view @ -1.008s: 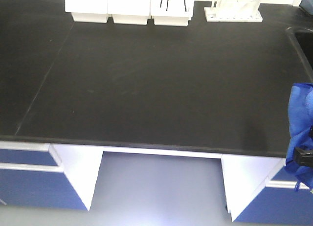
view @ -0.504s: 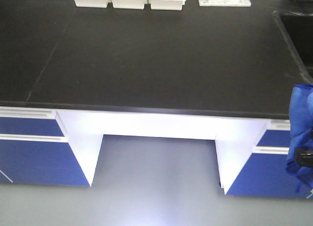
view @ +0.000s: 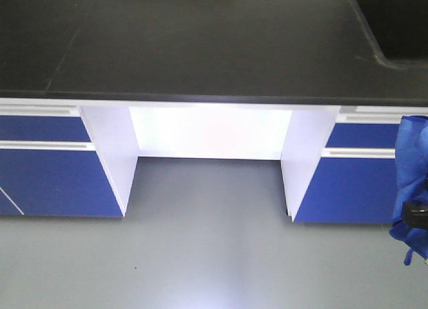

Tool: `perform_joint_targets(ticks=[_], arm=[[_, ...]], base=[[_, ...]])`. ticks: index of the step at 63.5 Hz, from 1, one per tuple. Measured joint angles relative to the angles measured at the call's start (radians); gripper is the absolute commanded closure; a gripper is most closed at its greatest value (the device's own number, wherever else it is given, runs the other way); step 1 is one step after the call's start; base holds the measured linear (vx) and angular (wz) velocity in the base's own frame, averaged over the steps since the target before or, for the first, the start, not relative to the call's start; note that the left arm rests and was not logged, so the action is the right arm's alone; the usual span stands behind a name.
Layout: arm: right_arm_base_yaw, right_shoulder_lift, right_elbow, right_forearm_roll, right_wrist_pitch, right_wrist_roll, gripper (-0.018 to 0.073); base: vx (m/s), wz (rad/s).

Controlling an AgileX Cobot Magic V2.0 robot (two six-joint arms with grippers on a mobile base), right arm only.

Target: Wipe right workspace with blue cloth

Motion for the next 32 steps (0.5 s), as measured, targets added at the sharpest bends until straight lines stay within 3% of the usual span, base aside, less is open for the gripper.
perform_joint_targets(ticks=[32], arm=[[0.000,0.000,0.000,0.000,0.001,0.000,0.0564]], base=[[-0.35,-0.04]])
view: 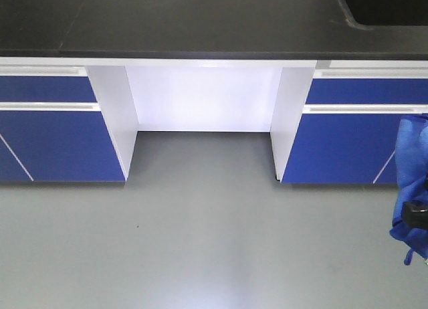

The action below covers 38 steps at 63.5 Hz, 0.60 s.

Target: Wipe right workspace with blue cloth

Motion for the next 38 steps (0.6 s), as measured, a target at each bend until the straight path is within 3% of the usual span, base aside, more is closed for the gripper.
perform_joint_targets(ticks=[22,38], arm=[[0.000,0.000,0.000,0.000,0.000,0.000,0.0564],[0.000,0.000,0.000,0.000,0.018,0.000,0.0564]], base=[[-0.32,-0.05],[-0.25,-0.33]])
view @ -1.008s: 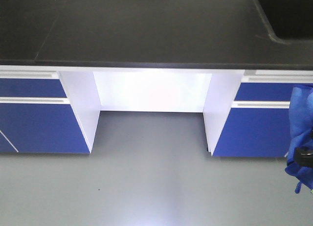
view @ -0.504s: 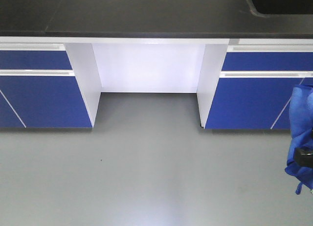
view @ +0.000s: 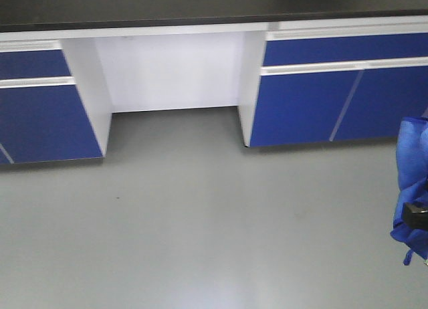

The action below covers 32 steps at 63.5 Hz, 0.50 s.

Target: Wipe right workspace with blue cloth

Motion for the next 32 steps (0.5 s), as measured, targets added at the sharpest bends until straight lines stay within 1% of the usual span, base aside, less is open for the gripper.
perform_joint_targets(ticks=[13,32], arm=[[0.000,0.000,0.000,0.000,0.042,0.000,0.0564],[0.000,0.000,0.000,0.001,0.139,0.000,0.0564]], base=[[-0.18,-0.63],[-0.16,-0.77]])
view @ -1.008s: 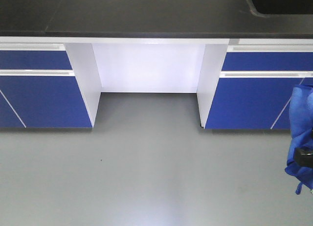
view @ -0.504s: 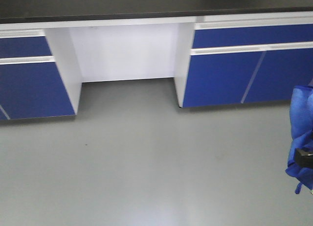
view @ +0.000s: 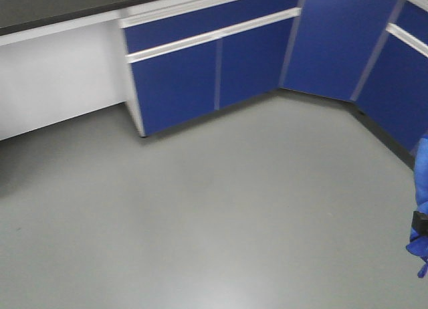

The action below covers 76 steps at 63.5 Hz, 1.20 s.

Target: Wipe right workspace with blue cloth

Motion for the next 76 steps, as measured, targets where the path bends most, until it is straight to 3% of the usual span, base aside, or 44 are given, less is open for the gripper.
perform_joint_targets(ticks=[15,76], arm=[[0.000,0.000,0.000,0.003,0.086,0.000,0.0564],[0.000,0.000,0.000,0.007,0.092,0.001,0.0564]], base=[[-0.13,-0.79],[-0.04,-0.65]])
